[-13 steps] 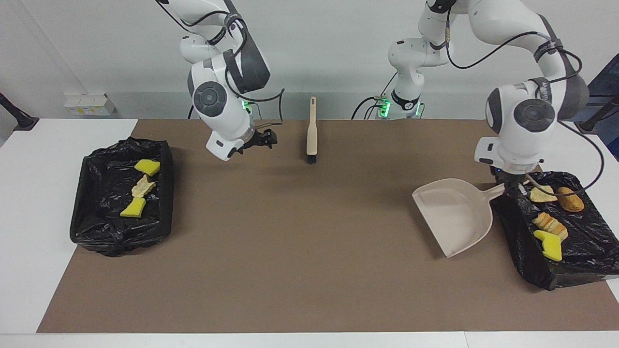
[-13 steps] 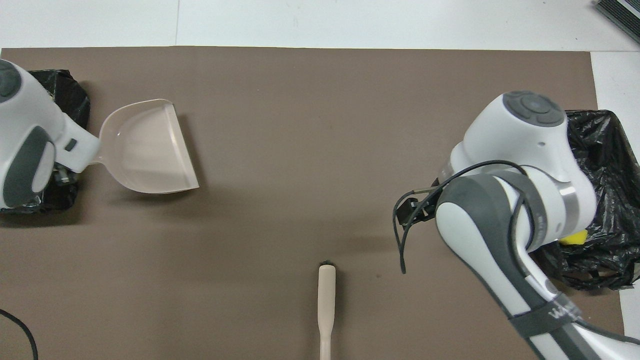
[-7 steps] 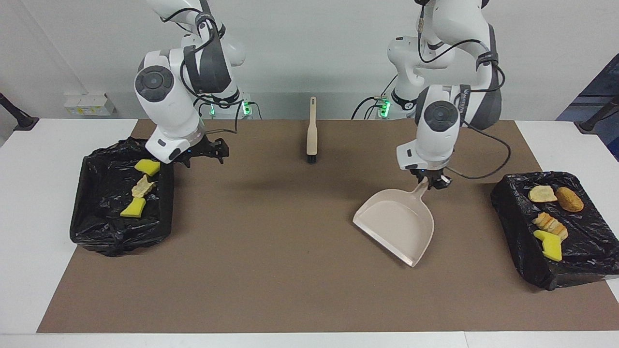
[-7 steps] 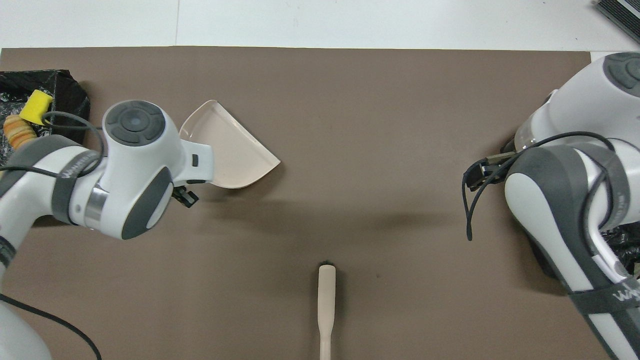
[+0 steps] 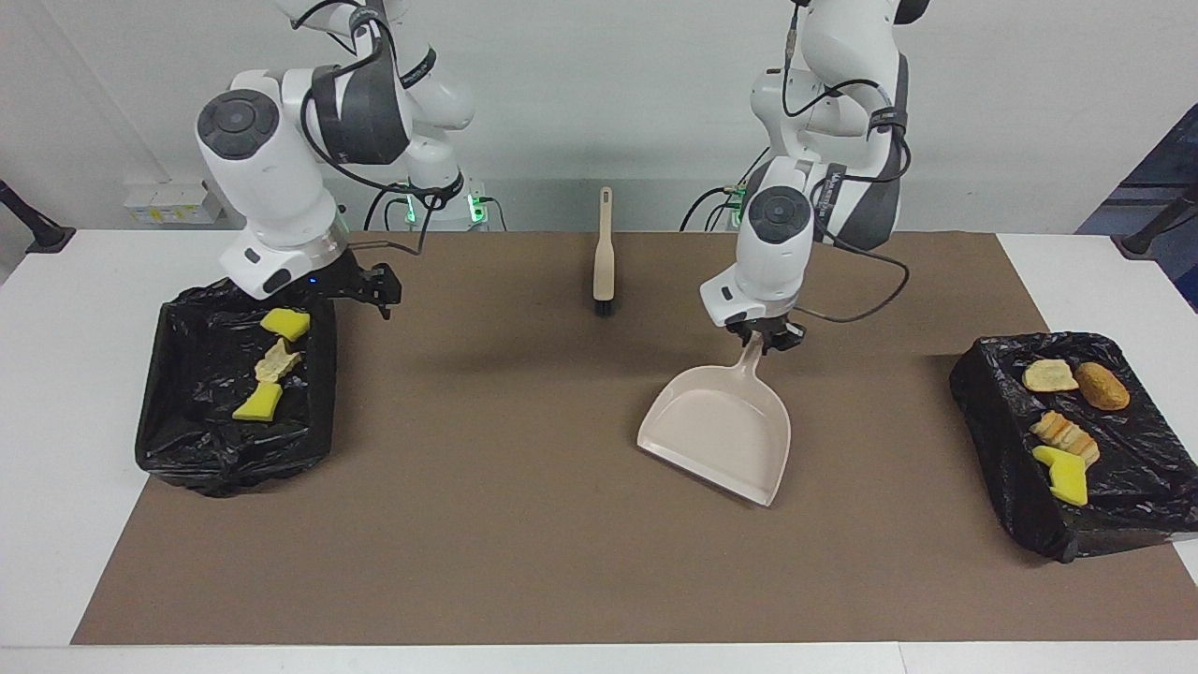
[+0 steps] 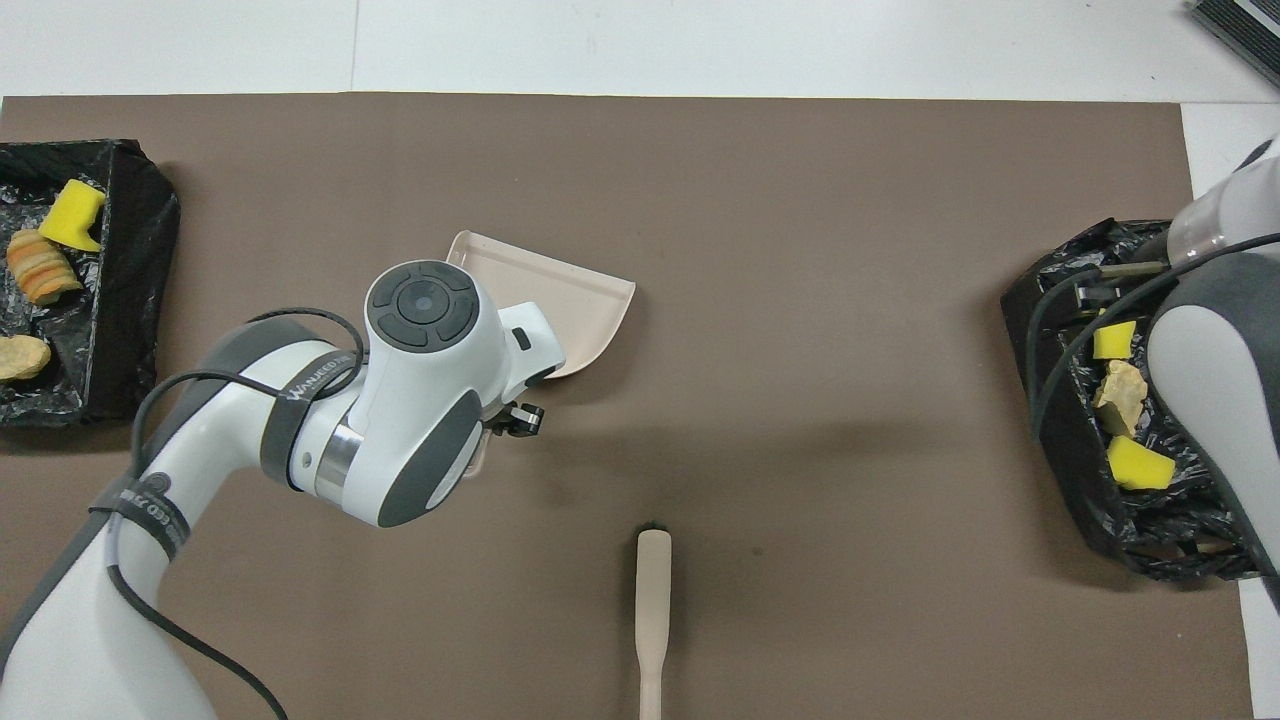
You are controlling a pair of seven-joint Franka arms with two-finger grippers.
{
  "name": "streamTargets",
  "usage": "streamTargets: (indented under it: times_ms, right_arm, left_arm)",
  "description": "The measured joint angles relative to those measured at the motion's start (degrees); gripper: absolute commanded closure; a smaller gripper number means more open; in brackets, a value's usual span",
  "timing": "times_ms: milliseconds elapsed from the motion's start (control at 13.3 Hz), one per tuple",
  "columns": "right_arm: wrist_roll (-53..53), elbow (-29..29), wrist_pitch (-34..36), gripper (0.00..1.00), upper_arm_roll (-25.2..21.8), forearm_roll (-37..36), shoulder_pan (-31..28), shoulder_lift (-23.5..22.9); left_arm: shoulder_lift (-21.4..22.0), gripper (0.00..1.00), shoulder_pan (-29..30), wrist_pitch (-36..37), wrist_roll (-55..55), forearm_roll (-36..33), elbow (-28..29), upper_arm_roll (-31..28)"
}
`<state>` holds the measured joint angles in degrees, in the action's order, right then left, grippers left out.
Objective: Sweep and dump trash in bin
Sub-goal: 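Set the dustpan down on the mat and open the left gripper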
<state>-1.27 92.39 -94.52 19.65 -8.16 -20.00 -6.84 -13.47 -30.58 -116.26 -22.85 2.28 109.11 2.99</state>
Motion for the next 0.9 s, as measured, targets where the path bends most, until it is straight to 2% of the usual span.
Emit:
streamTargets:
  times_ms: [301, 376, 452, 527, 602, 753, 903]
  right_arm:
    - [0.0, -0.9, 5.2, 0.00, 0.0, -0.1, 0.2, 2.6]
    - [0.0, -0.9, 5.6, 0.00, 0.0, -0.1, 0.2, 3.4]
    - [0.0, -1.1, 5.8, 0.00, 0.0, -0.1, 0.2, 4.0]
    - [0.0, -1.4, 6.3, 0.00, 0.0, 0.1, 0.2, 4.3]
    - [0.0, -1.9, 7.2, 0.00, 0.0, 0.3, 0.2, 4.4]
    - [0.0, -2.1, 7.5, 0.00, -2.0, 0.7, 1.9, 4.4]
    - [0.0, -2.3, 7.6, 0.00, -8.6, 1.1, 7.9, 4.5]
  left_arm:
    - [-2.6, 0.98, -4.7, -2.7, -10.5, 1.3, -1.8, 0.0]
    - [-3.4, 0.79, -5.7, -4.0, -11.0, 1.4, -2.2, 0.0]
    - [-4.0, 0.35, -6.2, -4.7, -11.2, 1.4, -2.5, 0.0]
    - [-4.1, 0.04, -6.4, -4.8, -11.3, 1.4, -2.9, -0.1]
    - [-4.1, 0.00, -6.4, -4.8, -11.3, 1.4, -3.2, -0.1]
    - [-3.8, 0.00, -6.4, -4.6, -11.3, 1.4, -3.4, -0.6]
    - [-2.4, 0.00, -5.6, -2.8, -10.4, 0.9, -3.1, -1.6]
